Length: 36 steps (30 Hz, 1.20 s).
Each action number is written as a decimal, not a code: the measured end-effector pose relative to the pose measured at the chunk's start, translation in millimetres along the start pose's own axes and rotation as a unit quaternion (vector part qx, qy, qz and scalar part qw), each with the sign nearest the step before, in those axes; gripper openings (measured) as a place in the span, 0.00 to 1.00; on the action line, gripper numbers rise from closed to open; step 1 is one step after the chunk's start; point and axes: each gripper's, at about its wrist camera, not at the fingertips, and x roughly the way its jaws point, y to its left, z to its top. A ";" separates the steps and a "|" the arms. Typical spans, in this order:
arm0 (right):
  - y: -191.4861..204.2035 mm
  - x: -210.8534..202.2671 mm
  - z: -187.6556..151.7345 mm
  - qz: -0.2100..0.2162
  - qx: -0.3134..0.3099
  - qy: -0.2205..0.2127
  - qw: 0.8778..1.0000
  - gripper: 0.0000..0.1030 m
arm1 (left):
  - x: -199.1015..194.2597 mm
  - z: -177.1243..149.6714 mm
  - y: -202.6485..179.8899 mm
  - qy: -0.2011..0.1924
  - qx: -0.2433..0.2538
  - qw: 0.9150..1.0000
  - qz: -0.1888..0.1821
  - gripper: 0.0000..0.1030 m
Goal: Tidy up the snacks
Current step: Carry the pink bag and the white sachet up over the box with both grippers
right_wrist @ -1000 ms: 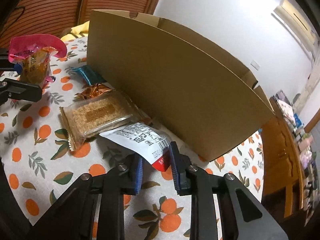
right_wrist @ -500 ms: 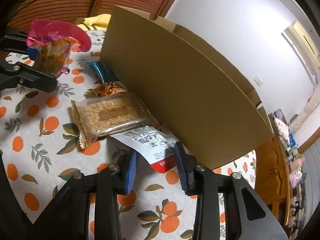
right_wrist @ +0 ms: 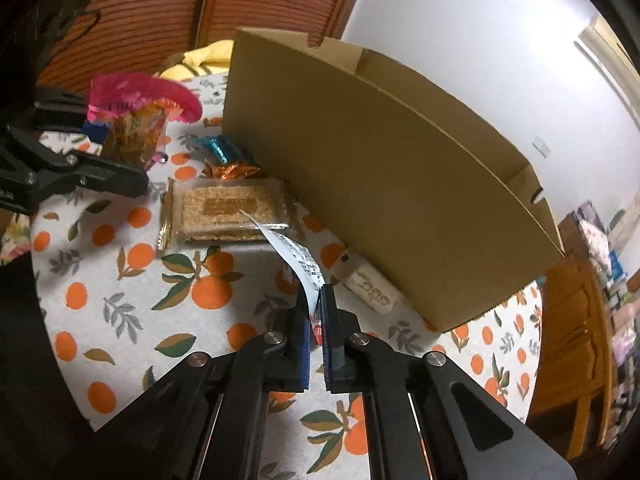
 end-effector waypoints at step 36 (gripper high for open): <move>-57.0 -77.1 58.4 -0.027 0.108 -0.120 0.987 0.02 | -15.1 116.1 -12.0 -0.068 0.048 0.996 0.010 0.40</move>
